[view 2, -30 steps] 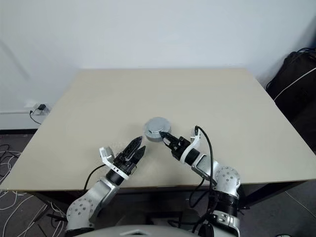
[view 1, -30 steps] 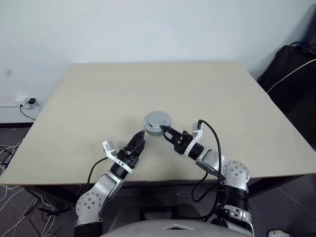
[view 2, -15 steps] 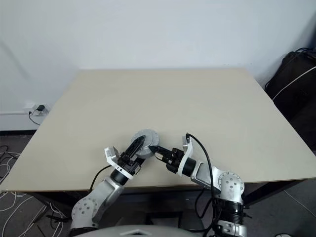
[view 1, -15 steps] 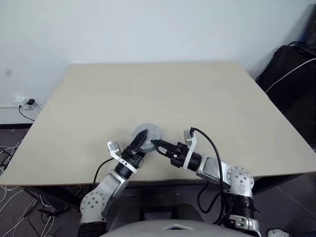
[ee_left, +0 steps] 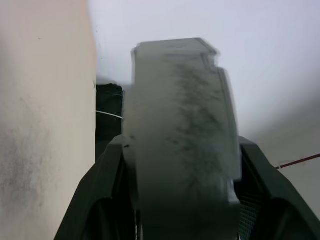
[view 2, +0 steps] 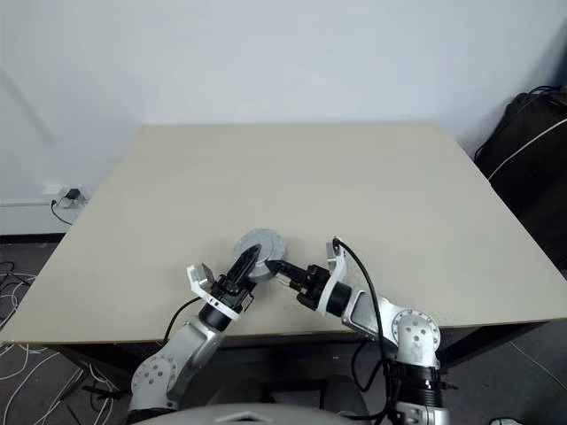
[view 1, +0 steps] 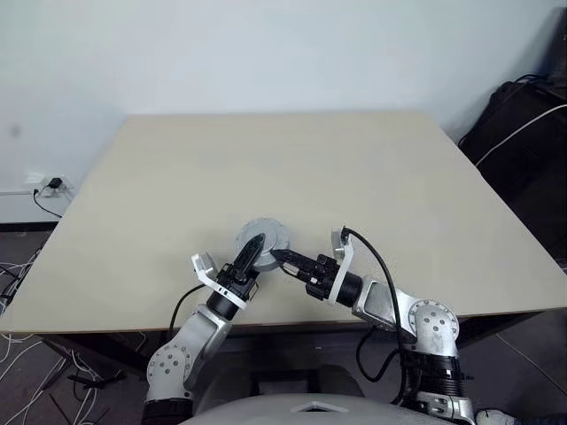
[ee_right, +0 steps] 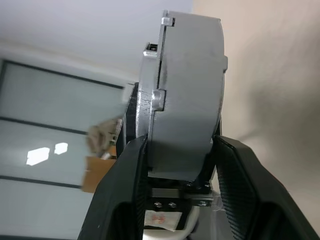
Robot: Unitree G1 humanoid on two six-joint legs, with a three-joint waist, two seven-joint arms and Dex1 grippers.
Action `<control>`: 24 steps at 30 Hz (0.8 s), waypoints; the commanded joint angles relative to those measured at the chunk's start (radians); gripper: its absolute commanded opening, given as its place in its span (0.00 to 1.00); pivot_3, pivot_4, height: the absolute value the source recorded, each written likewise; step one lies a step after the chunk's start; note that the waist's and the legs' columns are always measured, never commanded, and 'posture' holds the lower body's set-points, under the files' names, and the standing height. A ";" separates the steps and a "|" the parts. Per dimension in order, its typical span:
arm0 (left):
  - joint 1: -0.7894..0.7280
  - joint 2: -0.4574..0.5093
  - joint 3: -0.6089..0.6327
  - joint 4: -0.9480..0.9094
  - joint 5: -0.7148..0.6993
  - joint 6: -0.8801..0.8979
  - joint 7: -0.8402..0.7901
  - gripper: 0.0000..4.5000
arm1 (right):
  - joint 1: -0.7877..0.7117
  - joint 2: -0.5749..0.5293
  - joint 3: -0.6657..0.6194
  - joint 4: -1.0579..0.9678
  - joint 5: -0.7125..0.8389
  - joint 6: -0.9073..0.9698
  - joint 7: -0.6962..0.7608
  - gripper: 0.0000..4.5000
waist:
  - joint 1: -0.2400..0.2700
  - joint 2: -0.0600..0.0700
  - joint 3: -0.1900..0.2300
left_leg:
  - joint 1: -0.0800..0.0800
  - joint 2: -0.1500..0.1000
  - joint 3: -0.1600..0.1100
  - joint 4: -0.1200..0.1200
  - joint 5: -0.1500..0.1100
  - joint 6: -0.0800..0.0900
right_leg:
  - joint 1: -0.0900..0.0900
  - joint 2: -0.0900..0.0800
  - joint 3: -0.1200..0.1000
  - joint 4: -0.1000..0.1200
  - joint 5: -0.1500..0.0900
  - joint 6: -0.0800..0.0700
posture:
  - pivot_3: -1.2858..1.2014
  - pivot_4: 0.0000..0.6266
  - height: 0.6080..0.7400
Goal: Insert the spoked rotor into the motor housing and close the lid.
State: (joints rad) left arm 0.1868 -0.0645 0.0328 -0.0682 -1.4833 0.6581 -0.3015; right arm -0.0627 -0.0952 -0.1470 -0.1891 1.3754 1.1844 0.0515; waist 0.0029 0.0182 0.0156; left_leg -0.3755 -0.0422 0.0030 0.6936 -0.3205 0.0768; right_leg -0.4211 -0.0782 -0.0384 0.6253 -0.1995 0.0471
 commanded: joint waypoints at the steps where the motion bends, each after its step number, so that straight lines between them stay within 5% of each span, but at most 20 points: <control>1: 0.011 -0.097 -0.017 -0.023 0.022 -0.020 0.010 0.47 | -0.011 -0.039 0.030 -0.114 -0.120 -0.097 0.036 0.37 | 0.001 -0.001 0.000 | 0.000 0.000 0.000 0.000 0.000 0.000 | 0.000 0.000 0.000 0.000 0.000 0.000 | 0.52 0.00 1.00; 10: -0.036 -0.084 0.030 -0.008 0.064 -0.100 0.078 0.47 | 0.069 -0.200 0.210 -0.279 -0.518 -0.347 0.198 0.99 | 0.007 -0.007 0.004 | 0.007 0.000 0.000 0.001 -0.001 0.001 | 0.008 0.000 0.000 -0.001 0.000 0.001 | 0.52 0.00 1.00; 24: -0.330 -0.021 0.214 0.194 0.223 -0.238 0.180 0.47 | 0.195 -0.258 0.397 -0.187 -1.152 -0.863 0.208 1.00 | 0.024 -0.015 0.008 | 0.008 0.000 0.000 0.002 0.002 -0.004 | 0.009 0.000 0.000 -0.001 0.001 0.002 | 0.52 0.00 1.00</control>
State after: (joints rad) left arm -0.0887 -0.0646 0.2288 0.1377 -1.2896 0.4581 -0.1186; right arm 0.1383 -0.3602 0.2485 -0.3786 0.2811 0.3858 0.2831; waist 0.0271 0.0029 0.0235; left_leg -0.3673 -0.0424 0.0031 0.6959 -0.3177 0.0718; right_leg -0.4117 -0.0779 -0.0387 0.6249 -0.1985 0.0488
